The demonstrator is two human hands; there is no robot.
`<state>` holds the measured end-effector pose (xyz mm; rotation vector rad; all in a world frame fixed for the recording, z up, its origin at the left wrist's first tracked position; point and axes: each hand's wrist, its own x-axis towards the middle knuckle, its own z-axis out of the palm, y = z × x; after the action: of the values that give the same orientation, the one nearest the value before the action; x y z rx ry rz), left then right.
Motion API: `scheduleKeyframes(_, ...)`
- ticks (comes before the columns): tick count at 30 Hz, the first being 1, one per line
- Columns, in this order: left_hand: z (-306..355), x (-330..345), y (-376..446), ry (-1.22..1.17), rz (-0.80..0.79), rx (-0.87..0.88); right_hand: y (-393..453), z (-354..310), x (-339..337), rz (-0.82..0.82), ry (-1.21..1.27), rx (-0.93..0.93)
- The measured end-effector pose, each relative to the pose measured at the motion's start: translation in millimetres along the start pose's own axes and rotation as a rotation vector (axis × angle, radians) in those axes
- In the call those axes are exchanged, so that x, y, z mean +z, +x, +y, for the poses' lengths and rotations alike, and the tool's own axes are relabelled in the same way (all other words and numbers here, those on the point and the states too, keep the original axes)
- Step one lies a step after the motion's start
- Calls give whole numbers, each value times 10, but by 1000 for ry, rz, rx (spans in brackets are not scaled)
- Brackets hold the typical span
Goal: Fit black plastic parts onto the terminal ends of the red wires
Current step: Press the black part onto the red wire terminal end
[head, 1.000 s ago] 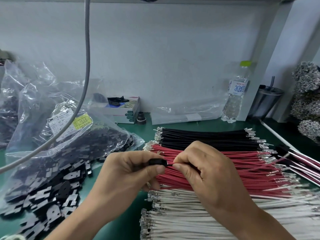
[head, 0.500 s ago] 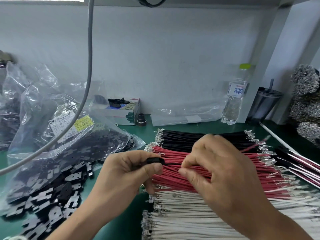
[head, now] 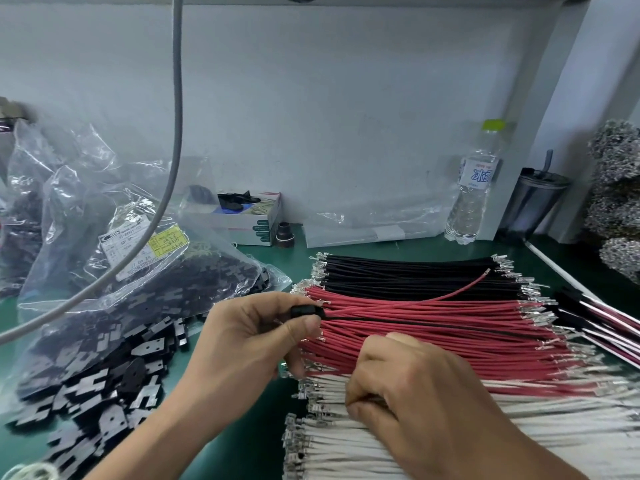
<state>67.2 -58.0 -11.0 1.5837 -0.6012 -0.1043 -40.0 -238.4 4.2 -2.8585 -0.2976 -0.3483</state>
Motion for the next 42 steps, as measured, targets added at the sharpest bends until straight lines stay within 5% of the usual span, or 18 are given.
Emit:
scheduleKeyframes(9,-13,26,-13,3,20,14,-36,-41,25,-22,-39,-41)
scheduleKeyframes(14,6,54,-16,-14,36,16,-63,-90,81,84,-103,-62)
scheduleKeyframes(23,-5,21,-21,-9,-9,33,-36,41,-13,425,295,121)
scheduleKeyframes(30,4,43,-35,11,-27,65,-59,48,-20,325,268,69)
scheduleKeyframes(42,21,39,-31,-17,-64,86,-26,68,-67,504,197,-11)
